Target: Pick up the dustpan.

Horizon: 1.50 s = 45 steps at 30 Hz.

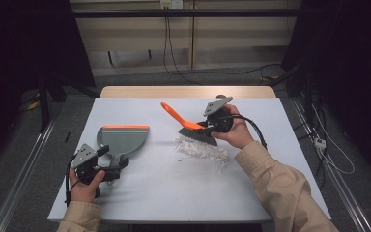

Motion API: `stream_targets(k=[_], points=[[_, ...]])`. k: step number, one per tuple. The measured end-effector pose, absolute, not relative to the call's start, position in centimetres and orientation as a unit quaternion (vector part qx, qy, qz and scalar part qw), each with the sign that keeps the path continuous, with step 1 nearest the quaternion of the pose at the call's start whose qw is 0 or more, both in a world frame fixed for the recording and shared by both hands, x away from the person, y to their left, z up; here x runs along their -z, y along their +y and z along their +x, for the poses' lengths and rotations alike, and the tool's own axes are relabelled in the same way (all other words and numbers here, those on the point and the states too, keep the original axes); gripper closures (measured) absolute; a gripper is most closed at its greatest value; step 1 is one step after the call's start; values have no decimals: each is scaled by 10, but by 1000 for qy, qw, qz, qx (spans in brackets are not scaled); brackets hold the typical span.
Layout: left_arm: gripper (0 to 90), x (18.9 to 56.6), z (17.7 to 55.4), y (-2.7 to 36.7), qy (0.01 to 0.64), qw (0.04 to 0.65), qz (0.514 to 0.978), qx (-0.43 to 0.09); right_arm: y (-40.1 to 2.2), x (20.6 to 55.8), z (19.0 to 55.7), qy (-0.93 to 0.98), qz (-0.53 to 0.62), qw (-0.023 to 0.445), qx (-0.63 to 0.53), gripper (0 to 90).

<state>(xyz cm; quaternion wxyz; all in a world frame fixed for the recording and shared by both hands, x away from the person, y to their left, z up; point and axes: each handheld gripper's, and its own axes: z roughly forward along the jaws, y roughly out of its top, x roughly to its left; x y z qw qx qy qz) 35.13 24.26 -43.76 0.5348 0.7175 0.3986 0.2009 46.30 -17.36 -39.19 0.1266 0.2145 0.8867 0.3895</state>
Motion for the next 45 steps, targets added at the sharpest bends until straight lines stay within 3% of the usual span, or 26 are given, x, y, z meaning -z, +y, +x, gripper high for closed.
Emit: stream_targets(k=[2,10,15,23,27,45], points=[[55,437,351,243,399,538,715,-200,-176,388,465,880,244,142,-382,718],[55,437,351,244,393,540,718,-196,-199,383,468,833,365,134,-394,718],[55,438,353,244,386,545,720,-186,-216,378,454,802,430,158,-385,718],[55,437,352,245,381,551,719,-183,-236,382,427,746,527,156,-376,718],[55,435,350,244,379,552,719,-186,-238,384,416,734,552,180,-353,718],[55,435,348,244,377,543,724,-194,-227,406,387,705,603,192,-319,718]])
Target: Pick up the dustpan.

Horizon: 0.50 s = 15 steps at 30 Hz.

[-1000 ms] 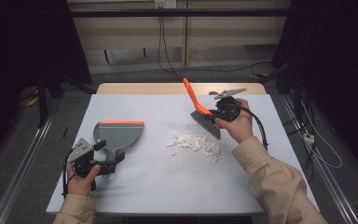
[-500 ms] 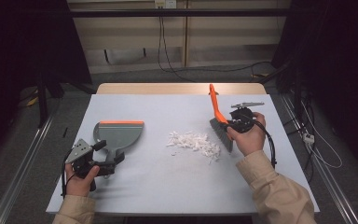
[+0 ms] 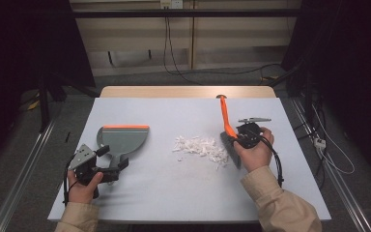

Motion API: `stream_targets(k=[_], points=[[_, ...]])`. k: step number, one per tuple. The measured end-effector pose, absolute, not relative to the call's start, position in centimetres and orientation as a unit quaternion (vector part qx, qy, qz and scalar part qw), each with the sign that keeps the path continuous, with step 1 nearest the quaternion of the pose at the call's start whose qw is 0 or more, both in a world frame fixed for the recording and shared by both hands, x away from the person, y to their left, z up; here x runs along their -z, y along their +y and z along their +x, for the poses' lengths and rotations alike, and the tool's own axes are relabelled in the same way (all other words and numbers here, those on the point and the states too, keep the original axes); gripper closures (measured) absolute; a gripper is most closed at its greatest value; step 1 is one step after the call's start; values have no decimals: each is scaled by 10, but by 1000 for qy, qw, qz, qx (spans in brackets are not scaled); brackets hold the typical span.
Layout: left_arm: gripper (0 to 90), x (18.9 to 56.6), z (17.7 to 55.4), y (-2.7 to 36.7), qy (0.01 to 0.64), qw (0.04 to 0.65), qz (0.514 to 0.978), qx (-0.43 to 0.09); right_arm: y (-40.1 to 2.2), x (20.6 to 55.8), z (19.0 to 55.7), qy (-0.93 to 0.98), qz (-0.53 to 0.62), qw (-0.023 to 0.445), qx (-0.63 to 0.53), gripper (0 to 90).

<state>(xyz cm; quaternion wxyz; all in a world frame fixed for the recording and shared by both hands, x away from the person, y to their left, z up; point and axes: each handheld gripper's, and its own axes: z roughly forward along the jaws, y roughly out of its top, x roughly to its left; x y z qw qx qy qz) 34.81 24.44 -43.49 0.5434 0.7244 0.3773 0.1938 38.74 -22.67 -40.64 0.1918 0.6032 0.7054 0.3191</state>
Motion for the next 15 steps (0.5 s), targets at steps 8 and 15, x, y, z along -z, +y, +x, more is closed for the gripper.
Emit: stream_targets(k=[8,15], points=[[55,435,348,245,380,545,722,-194,-195,410,395,703,595,208,-329,718],[55,435,349,246,379,542,724,-195,-180,412,415,704,589,198,-344,718]])
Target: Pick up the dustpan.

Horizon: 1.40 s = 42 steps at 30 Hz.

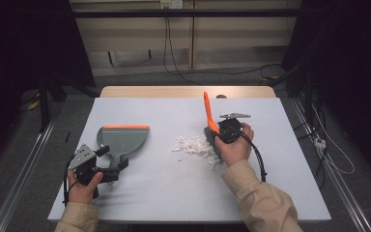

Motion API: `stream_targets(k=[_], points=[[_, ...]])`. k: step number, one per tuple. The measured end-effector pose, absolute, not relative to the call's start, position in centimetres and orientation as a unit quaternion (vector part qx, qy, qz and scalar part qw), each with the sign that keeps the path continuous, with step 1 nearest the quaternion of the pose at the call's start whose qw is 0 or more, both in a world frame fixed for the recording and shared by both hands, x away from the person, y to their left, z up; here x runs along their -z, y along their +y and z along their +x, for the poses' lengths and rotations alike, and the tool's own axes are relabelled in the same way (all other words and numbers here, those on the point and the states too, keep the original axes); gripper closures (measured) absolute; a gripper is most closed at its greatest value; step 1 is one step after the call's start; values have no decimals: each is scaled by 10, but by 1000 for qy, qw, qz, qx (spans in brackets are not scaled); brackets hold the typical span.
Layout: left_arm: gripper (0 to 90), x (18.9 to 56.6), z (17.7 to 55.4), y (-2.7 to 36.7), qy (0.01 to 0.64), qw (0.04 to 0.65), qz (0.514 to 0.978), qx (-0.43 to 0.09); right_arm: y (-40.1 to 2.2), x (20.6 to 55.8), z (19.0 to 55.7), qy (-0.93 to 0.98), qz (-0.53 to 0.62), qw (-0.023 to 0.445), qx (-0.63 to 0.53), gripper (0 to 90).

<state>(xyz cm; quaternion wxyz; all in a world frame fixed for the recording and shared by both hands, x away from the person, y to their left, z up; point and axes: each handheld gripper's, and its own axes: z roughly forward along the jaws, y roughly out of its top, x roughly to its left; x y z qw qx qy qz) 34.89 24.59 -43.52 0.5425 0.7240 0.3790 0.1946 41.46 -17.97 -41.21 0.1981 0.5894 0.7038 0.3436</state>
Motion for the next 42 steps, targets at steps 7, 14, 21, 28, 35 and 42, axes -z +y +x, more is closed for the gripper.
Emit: stream_targets(k=[7,14,21,28,35,42], points=[[55,436,350,246,381,542,723,-195,-167,411,432,710,574,201,-354,718],[55,436,349,246,381,541,724,-195,-179,398,425,719,566,213,-344,718],[55,436,350,246,383,541,722,-196,-199,389,413,712,571,216,-347,718],[55,435,349,246,382,541,723,-198,-211,399,397,712,580,214,-333,718],[55,435,349,244,383,540,723,-197,-209,410,388,708,585,199,-341,718],[55,436,349,244,383,540,724,-196,-183,413,392,707,577,214,-349,718]])
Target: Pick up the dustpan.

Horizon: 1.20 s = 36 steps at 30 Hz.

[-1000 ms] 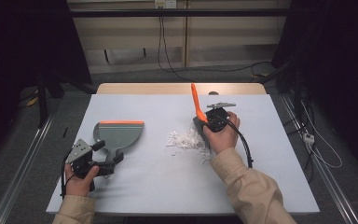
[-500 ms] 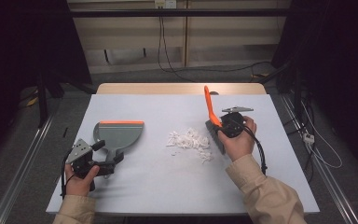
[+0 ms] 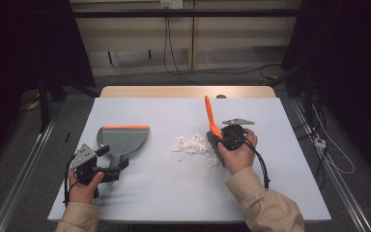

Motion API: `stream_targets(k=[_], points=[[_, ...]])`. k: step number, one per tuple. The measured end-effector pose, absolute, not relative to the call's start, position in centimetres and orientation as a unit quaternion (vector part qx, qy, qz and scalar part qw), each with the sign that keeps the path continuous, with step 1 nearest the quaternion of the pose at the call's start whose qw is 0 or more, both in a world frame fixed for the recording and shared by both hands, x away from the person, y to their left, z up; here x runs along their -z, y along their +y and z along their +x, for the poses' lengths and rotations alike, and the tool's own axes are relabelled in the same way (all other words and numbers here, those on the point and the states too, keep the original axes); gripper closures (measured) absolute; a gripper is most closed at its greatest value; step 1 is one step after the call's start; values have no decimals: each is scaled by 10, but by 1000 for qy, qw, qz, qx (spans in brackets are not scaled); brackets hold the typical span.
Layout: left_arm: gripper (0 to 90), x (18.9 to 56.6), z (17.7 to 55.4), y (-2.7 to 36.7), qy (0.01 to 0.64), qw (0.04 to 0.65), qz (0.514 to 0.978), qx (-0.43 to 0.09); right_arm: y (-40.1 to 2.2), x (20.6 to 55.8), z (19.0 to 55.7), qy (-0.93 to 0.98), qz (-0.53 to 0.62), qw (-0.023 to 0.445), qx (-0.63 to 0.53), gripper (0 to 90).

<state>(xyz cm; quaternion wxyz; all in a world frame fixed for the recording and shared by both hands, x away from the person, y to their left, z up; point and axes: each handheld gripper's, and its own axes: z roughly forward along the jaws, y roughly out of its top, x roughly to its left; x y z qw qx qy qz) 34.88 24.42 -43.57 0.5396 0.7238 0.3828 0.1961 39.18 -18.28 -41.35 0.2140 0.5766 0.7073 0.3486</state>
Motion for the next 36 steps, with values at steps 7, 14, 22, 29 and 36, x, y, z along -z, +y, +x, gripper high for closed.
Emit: stream_targets(k=[7,14,22,29,36], points=[[55,437,350,246,385,540,723,-194,-167,414,403,703,570,212,-368,718],[55,437,351,246,385,538,725,-194,-162,410,415,700,568,210,-379,718],[55,437,350,245,384,537,726,-195,-181,396,407,704,565,219,-371,717],[55,437,350,245,383,535,727,-196,-196,395,397,706,564,215,-370,717],[55,436,349,245,382,536,726,-198,-206,396,388,705,567,210,-370,717]])
